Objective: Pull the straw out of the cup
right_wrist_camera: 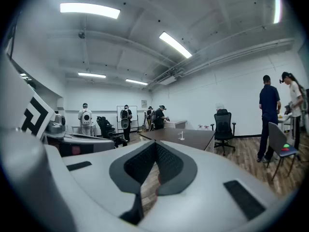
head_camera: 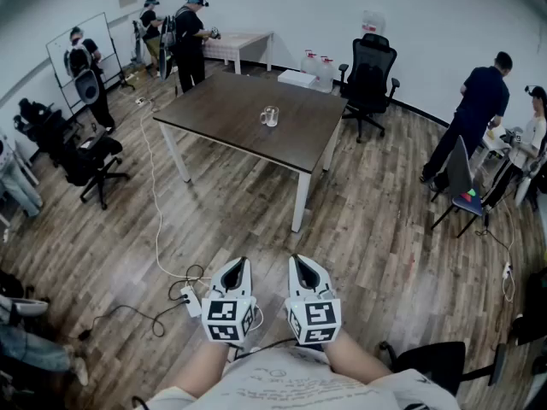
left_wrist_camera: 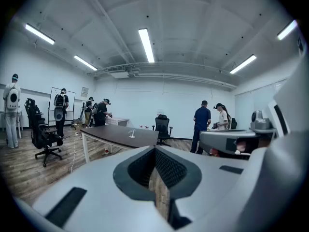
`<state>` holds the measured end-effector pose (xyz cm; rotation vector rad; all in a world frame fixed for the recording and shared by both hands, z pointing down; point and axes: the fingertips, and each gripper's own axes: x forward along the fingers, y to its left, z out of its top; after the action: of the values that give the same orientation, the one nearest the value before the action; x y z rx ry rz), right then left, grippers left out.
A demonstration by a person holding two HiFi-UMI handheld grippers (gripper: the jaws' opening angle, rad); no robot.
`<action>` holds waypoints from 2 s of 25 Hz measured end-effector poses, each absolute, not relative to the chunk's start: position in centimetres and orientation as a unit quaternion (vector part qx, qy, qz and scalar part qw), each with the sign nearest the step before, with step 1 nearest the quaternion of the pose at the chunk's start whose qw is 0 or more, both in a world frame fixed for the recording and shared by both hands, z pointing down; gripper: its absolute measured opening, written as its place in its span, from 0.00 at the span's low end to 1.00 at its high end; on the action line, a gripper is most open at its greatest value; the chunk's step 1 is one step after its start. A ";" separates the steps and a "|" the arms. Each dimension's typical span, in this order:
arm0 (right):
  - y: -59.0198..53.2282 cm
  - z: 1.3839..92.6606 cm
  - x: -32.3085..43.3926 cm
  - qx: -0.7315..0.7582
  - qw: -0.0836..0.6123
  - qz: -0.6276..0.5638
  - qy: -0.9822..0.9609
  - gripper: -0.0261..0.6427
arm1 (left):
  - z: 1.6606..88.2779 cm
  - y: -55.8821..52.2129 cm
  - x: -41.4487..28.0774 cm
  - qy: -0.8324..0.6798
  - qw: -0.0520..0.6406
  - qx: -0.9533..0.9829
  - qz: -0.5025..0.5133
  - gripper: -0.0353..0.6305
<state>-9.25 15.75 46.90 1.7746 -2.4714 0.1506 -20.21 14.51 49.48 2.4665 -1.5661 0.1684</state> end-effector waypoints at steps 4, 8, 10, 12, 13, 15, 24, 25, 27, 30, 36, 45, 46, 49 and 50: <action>14.9 47.0 -8.7 0.580 0.047 0.052 -0.812 0.06 | 49.2 13.5 -19.5 -0.532 0.105 0.838 0.056 0.06; 14.2 47.1 -7.1 0.587 0.037 0.068 -0.806 0.06 | 49.3 12.6 -18.0 -0.530 0.109 0.839 0.055 0.06; 13.6 47.3 -5.9 0.592 0.035 0.070 -0.802 0.06 | 49.5 11.8 -16.7 -0.526 0.111 0.841 0.057 0.06; 12.7 47.4 -4.2 0.596 0.037 0.071 -0.799 0.06 | 49.5 10.7 -15.2 -0.523 0.111 0.843 0.058 0.07; 12.0 47.5 -3.3 0.597 0.037 0.073 -0.798 0.06 | 49.5 10.1 -14.3 -0.523 0.111 0.843 0.058 0.06; 10.4 47.3 -1.5 0.595 0.037 0.076 -0.799 0.06 | 49.2 8.6 -12.4 -0.521 0.112 0.844 0.059 0.06; 3.4 45.5 8.1 0.586 0.021 0.075 -0.806 0.06 | 47.0 2.4 -1.9 -0.518 0.081 0.848 0.071 0.06; 2.8 45.6 8.9 0.584 0.021 0.075 -0.808 0.06 | 47.1 2.0 -1.1 -0.520 0.081 0.847 0.071 0.06; 1.7 45.9 10.0 0.579 0.023 0.077 -0.812 0.06 | 47.7 1.2 0.0 -0.525 0.085 0.843 0.076 0.07; 0.0 46.6 10.8 0.572 0.031 0.087 -0.815 0.06 | 48.8 -0.3 0.9 -0.532 0.096 0.836 0.087 0.06; -3.7 47.9 10.5 0.560 0.045 0.092 -0.822 0.06 | 49.7 -3.8 0.4 -0.546 0.108 0.827 0.082 0.06; -14.3 49.4 8.2 0.561 0.061 0.085 -0.821 0.06 | 51.4 -14.6 -1.8 -0.545 0.117 0.827 0.071 0.06; -15.8 49.4 7.6 0.562 0.061 0.084 -0.820 0.06 | 51.5 -16.1 -2.4 -0.544 0.116 0.828 0.071 0.06; -20.5 49.3 5.7 0.563 0.063 0.081 -0.820 0.06 | 51.5 -21.2 -4.2 -0.538 0.123 0.831 0.071 0.06; -22.1 49.1 5.2 0.564 0.064 0.081 -0.819 0.06 | 51.3 -23.0 -4.7 -0.535 0.127 0.832 0.068 0.06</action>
<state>5.18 -22.12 49.13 1.7033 -2.4735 0.2445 -4.74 -22.96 51.25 2.4225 -1.5580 0.1981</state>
